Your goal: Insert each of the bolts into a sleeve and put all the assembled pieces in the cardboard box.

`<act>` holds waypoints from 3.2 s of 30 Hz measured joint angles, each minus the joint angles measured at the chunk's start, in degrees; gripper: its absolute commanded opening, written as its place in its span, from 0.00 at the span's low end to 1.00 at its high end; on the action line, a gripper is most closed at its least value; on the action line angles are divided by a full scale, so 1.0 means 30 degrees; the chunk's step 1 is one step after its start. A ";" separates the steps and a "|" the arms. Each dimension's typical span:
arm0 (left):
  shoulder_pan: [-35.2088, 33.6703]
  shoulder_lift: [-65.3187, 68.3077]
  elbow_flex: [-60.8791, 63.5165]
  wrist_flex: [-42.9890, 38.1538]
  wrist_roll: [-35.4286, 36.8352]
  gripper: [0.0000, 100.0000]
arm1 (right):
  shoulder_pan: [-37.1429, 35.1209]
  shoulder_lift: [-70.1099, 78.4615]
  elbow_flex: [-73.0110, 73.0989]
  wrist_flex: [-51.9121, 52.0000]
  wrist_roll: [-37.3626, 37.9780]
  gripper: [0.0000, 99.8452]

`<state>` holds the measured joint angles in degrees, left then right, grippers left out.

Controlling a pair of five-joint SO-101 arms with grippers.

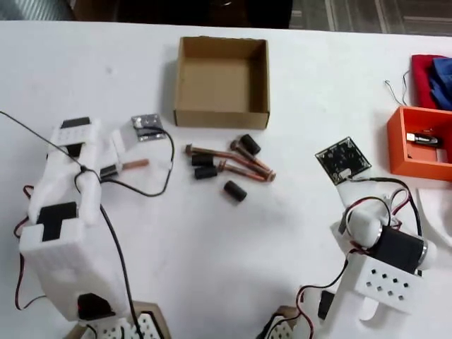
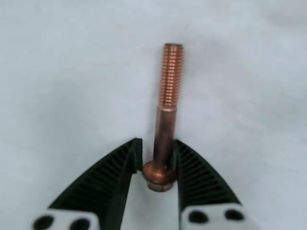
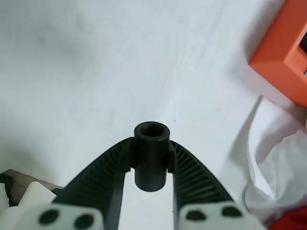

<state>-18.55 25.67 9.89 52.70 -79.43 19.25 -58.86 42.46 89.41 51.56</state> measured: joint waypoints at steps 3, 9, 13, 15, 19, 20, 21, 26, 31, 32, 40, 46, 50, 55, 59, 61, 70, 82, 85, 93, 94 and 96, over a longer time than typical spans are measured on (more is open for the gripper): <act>-0.0029 0.0234 -0.0586 0.0029 0.0000 0.06 | 0.0000 0.0000 0.0000 0.0000 0.0000 0.02; -0.0059 0.0264 -0.0733 0.0029 0.0000 0.06 | 0.0000 0.0000 0.0000 0.0000 0.0000 0.02; -0.0059 0.0264 -0.0821 0.0029 0.0000 0.06 | 0.0000 0.0000 0.0000 0.0000 0.0000 0.02; -0.0059 0.0264 -0.0938 0.0029 0.0352 0.06 | 0.0000 0.0000 0.0000 0.0000 0.0000 0.02; -0.0147 0.0352 -0.2286 0.0762 0.1407 0.06 | 0.0000 0.0000 0.0088 0.0000 0.0000 0.02; -0.0147 0.0410 -0.2960 0.1084 0.1700 0.06 | 0.0000 -0.0029 0.0088 0.0000 0.0000 0.02; -0.0176 0.0469 -0.3516 0.1319 0.1700 0.06 | 0.0000 -0.0029 0.0088 0.0000 0.0000 0.02; -0.0498 0.0498 -0.5890 0.2344 0.1963 0.06 | 0.0000 -0.0029 0.0088 0.0000 -0.0029 0.02; -0.0410 0.0498 -0.6476 0.3487 0.1963 0.06 | 0.0000 -0.0029 0.0088 0.0000 0.0000 0.02; -0.0410 0.0498 -0.6476 0.3546 0.1963 0.06 | 0.0000 -0.0029 0.0088 0.0000 0.0000 0.02; -0.0440 0.0498 -0.6564 0.2286 0.1963 0.07 | 0.0000 -0.0029 0.0088 0.0000 0.0000 0.02; -0.0645 0.1201 -0.6593 -0.1377 0.1963 0.16 | 0.0000 -0.0029 0.0088 0.0000 0.0000 0.02; -0.0586 0.2637 -0.7267 -0.1670 0.1612 0.14 | 0.0000 -0.0029 0.0088 0.0000 0.0000 0.02; -0.0703 0.4835 -0.9700 -0.0996 0.1231 0.14 | 0.0000 -0.0029 0.0088 0.0000 0.0000 0.02; -0.0733 0.6359 -1.1780 0.0527 0.1201 0.14 | 0.0000 -0.0029 0.0088 0.0000 0.0000 0.02; -0.0733 0.6916 -1.2806 0.1436 0.1201 0.14 | 0.0000 -0.0029 0.0088 0.0000 0.0000 0.02; -0.0733 0.7355 -1.5326 0.5626 0.1201 0.14 | 0.0000 -0.0029 0.0088 0.0000 0.0000 0.02; 0.2051 0.3780 -1.8286 1.4564 0.7385 0.14 | 0.0000 -0.0029 0.0088 0.0000 0.0000 0.02; 0.1934 0.3956 -1.8286 1.4564 0.6769 0.14 | 0.0000 -0.0029 0.0088 0.0000 0.0000 0.02; 0.1348 0.6652 -1.8344 1.4564 0.6886 0.14 | 0.0000 -0.0029 0.0088 0.0000 0.0000 0.02; 0.1348 0.6769 -1.8344 1.4564 0.7092 0.14 | 0.0000 -0.0029 0.0088 0.0000 0.0000 0.02; 0.1436 0.7004 -1.8344 1.4564 0.7238 0.14 | 0.0000 -0.0029 0.0088 0.0000 0.0000 0.02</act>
<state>-14.24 46.68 -45.14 96.40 -57.71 19.25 -58.95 42.73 89.41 51.56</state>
